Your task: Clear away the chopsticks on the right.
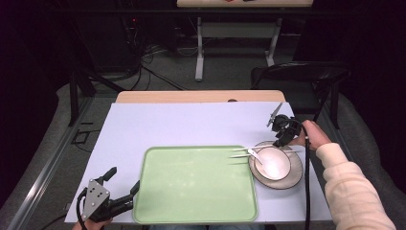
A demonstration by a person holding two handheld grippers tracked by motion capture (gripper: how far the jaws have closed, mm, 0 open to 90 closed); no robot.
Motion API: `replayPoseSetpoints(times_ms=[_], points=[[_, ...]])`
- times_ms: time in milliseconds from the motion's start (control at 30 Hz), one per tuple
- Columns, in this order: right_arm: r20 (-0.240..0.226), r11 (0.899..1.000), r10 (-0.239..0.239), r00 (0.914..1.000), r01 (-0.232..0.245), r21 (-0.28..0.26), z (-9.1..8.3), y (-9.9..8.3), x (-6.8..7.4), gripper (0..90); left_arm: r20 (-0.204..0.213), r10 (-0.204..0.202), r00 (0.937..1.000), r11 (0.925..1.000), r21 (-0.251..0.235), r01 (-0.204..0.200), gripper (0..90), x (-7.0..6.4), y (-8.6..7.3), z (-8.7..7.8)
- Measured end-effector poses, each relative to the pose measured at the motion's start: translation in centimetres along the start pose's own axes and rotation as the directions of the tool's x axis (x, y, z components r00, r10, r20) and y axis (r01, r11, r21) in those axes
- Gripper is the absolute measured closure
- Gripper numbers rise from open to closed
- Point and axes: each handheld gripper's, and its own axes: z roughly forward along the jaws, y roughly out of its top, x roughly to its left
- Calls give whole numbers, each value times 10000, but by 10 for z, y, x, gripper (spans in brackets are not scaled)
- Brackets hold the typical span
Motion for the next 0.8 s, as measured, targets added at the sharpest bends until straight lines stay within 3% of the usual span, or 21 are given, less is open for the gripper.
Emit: replayPoseSetpoints(times_ms=[133,400,600,800], points=[[-192,9987,-297,9994,305,409,6,3,1,679,-14,45,10000,10000,-3,-45,155,0,0,0],[-370,9905,-924,9950,956,991,16,7,2,735,-18,51,10000,10000,-14,-52,155,0,0,0],[-328,9844,-1462,9887,1487,945,20,8,2,774,-14,38,10000,10000,-9,-38,155,0,0,0],[-265,9853,-1520,9880,1536,749,22,7,0,836,-4,40,10000,10000,-39,-40,155,0,0,-1]])
